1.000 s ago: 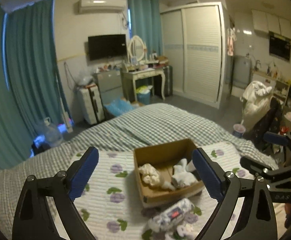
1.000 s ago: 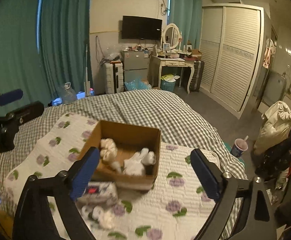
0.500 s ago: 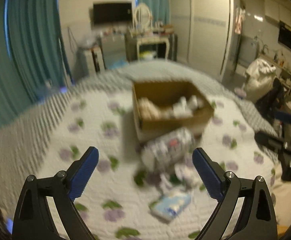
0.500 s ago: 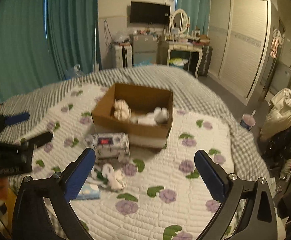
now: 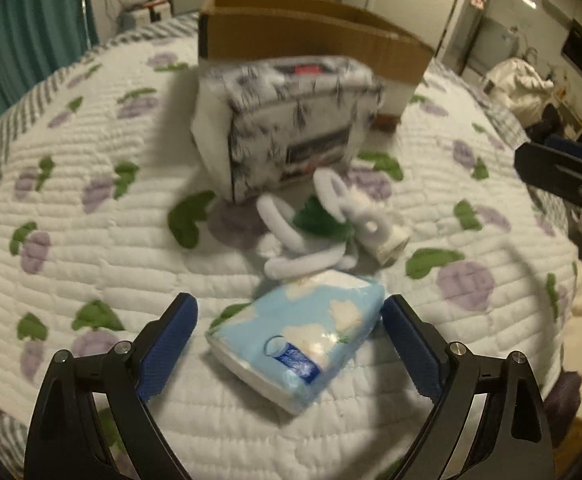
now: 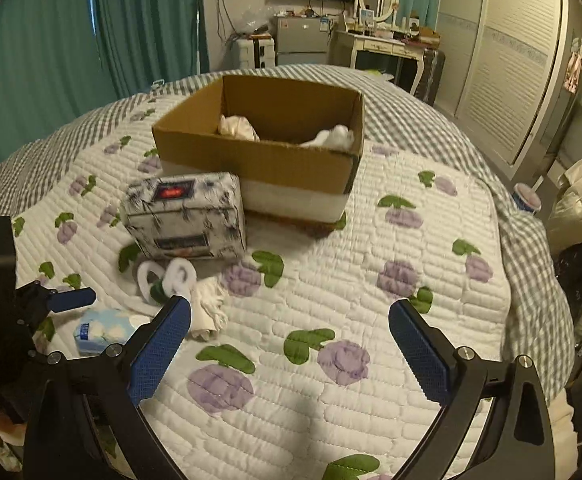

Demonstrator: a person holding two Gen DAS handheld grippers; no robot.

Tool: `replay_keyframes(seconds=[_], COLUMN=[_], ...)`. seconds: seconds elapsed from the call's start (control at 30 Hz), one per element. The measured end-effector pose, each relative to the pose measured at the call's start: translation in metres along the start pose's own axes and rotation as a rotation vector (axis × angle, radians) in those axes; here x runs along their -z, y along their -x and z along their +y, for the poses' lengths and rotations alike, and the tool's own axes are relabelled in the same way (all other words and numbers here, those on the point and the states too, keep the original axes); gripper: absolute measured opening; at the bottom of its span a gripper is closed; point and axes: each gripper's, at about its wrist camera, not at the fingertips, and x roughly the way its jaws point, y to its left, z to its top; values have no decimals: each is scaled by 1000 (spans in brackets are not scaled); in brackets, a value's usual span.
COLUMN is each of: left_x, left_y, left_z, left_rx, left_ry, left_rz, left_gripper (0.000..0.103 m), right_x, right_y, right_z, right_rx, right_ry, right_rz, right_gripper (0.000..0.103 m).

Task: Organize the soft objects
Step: 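Grasp the blue tissue pack with the left tool while the right grasps the pipe-cleaner toy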

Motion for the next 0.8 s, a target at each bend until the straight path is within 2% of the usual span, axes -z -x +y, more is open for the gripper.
replay_keyframes(seconds=[0.07,0.17,0.3,0.4,0.57,0.8], left_x=[0,2,7,3,-18,-34], left_y=[-4,-2,12,28,51,39], left_z=[3,6,7,20,49,87], left_rx=[28,90,93,108,36,-37], left_ry=[8,0,-73,-86,-98,-66], left_rz=[11,16,-16,-40,-130,-165], left_gripper=[94,73,68,67,67,67], right_x=[2,6,7,4,-3,-4], right_y=[-5,-9,-11,-12,-19,-53], right_z=[-1,0,11,25,58,108], right_rx=[-2,-2,-2,-3,-12,-41], right_ry=[-5,-6,13,40,101,190], right_rz=[13,24,26,18,19,70], right_gripper=[100,100,100,100,100,100])
